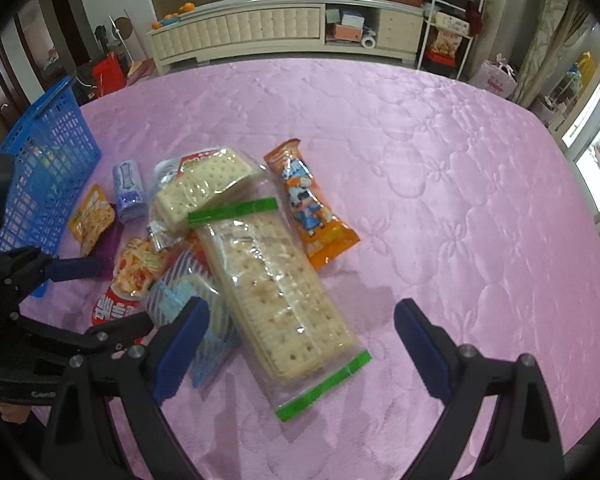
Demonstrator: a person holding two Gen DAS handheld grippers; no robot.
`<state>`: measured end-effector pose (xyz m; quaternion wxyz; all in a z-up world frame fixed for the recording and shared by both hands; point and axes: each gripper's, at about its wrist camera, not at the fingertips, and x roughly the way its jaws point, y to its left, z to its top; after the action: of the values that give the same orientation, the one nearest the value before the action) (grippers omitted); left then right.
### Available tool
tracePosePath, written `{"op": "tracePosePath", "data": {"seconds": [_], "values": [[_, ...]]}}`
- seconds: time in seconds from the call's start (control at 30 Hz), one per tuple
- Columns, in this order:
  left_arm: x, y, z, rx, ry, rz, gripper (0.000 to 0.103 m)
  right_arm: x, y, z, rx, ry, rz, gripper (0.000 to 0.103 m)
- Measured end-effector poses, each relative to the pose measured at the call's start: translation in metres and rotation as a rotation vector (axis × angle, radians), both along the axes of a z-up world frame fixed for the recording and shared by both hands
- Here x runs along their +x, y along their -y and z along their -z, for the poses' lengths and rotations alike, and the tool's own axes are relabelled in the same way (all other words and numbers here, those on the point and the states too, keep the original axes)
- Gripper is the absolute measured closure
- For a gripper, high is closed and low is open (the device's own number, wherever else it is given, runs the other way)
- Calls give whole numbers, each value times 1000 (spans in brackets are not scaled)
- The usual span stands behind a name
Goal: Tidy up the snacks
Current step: 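Grasp the red noodle pouch with the left tool while the right tool grasps a striped bun bag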
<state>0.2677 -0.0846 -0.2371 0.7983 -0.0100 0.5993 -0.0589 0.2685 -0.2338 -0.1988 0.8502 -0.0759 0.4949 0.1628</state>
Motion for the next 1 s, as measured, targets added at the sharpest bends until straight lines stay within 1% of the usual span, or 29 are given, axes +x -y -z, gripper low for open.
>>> {"op": "tracePosePath", "data": {"seconds": [0.03,0.13,0.23,0.43,0.47,0.5,0.57,0.6,0.63,0.67,0.73,0.83,1.0], "values": [[0,1,0,4,4,-7,22,0,1,0,1,1,3,7],[2,8,3,62,7,21,22,-2,2,0,2,3,4,7],[5,18,8,92,12,38,22,-4,-1,1,-2,5,-8,7],[-1,22,6,88,16,37,22,-5,-3,1,-10,8,-17,7],[2,16,6,86,14,36,22,-5,-3,1,-10,8,-17,7],[4,16,6,83,14,37,25,-5,-3,1,-10,8,-17,7],[11,18,4,76,16,51,36,-5,-3,1,-10,11,-18,7],[10,21,1,73,17,72,47,-5,-4,1,-10,10,-18,7],[8,24,-3,73,15,90,56,-5,-3,1,-10,9,-16,7],[7,27,-5,70,11,103,59,-5,-3,1,-9,7,-14,7],[6,30,-5,63,16,109,70,-4,-3,1,-8,5,-13,7],[2,30,-6,41,25,96,77,-5,-4,0,-8,8,-16,7],[-10,23,-12,1,35,58,78,-8,-4,2,-11,5,-25,7]]}}
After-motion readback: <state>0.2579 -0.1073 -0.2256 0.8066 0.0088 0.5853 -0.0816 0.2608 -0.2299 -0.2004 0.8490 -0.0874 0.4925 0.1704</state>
